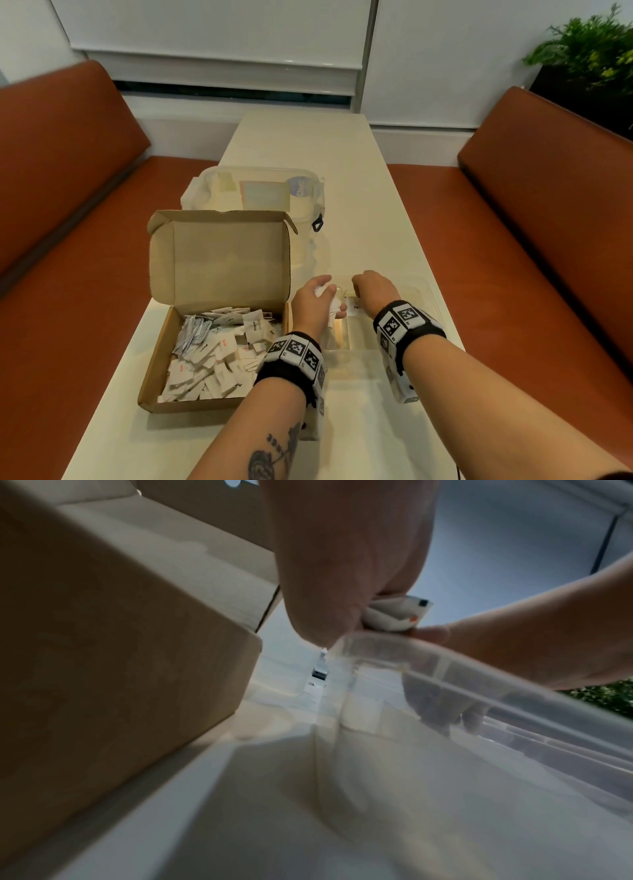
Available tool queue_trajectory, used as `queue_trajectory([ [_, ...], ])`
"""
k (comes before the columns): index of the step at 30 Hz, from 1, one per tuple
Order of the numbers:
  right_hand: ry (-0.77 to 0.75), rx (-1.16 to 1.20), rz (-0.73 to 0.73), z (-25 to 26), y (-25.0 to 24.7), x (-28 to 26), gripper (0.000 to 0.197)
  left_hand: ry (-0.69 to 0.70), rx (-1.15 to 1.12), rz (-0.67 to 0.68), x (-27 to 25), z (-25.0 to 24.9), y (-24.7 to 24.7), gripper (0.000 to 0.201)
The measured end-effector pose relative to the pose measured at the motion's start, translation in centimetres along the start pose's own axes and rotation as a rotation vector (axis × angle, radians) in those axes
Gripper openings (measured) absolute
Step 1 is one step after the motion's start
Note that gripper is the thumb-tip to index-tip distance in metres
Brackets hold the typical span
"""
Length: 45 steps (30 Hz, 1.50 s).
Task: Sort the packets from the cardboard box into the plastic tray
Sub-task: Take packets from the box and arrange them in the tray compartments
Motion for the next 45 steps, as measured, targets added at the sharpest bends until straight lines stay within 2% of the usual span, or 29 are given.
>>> queue_trajectory([
  [7, 0.005, 0.097, -0.083, -0.5, 0.1, -0.4, 0.018, 0.012, -0.005, 0.008, -0.1, -0.4, 0.0, 0.022],
  [9, 0.001, 0.250, -0.168, -0.4, -0.5, -0.5, 0.014, 0.002, -0.029, 0.003, 0.0, -0.4, 0.1, 0.014],
  [11, -0.001, 0.526, -0.230, 0.0, -1.3, -0.8, 0.013, -0.025, -0.057, 0.007, 0.3, -0.4, 0.1, 0.013],
  [13, -0.013, 0.801, -0.201, 0.7, -1.6, -1.2, 0.015, -0.028, -0.057, 0.023, 0.6, -0.4, 0.2, 0.020],
  [15, -0.017, 0.923, -0.121, 1.2, -1.5, -1.7, 0.019, -0.021, -0.028, 0.027, 0.5, -0.5, 0.2, 0.026],
  [18, 0.002, 0.938, -0.070, 1.1, -1.3, -2.1, 0.018, -0.051, -0.076, 0.024, 0.3, -0.5, 0.5, 0.026],
  [22, 0.078, 1.024, -0.131, -0.4, -1.5, -2.2, 0.023, -0.165, -0.241, 0.087, -0.2, -0.9, 1.3, 0.016],
  [26, 0.134, 1.078, -0.164, -1.6, -1.6, -2.0, 0.022, -0.218, -0.268, 0.197, -0.7, -1.1, 2.4, 0.047],
  [28, 0.148, 1.094, -0.165, -1.8, -1.5, -2.0, 0.023, -0.193, -0.244, 0.186, -0.8, -1.1, 2.6, 0.049],
  [31, 0.161, 1.121, -0.169, -2.1, -1.4, -2.1, 0.028, -0.113, -0.262, 0.115, -0.6, -1.0, 2.2, 0.040],
  [33, 0.165, 1.144, -0.126, -2.1, -1.2, -2.2, 0.032, -0.063, -0.193, 0.072, -0.4, -0.9, 1.9, 0.035],
  [35, 0.152, 1.130, -0.083, -2.0, -1.1, -2.4, 0.030, -0.050, -0.134, 0.088, -0.4, -0.8, 1.8, 0.033],
  [39, 0.155, 1.108, -0.162, -2.5, -1.3, -2.7, 0.009, -0.044, -0.142, 0.147, -0.6, -1.1, 2.2, 0.026],
  [43, 0.248, 1.249, -0.244, -3.3, -1.4, -2.8, 0.014, -0.039, -0.194, 0.134, -0.5, -0.8, 2.2, 0.022],
  [45, 0.282, 1.303, -0.229, -3.4, -1.2, -2.8, 0.016, -0.028, -0.188, 0.130, -0.5, -0.5, 2.3, 0.022],
])
Point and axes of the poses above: each hand's wrist, its own x-axis towards the middle knuckle, its own y-axis out of the palm, z = x × y, the point moved 5 cm from there along x, towards the middle knuckle, and after that the axes turned 4 degrees about x, right-handed, at the moved point
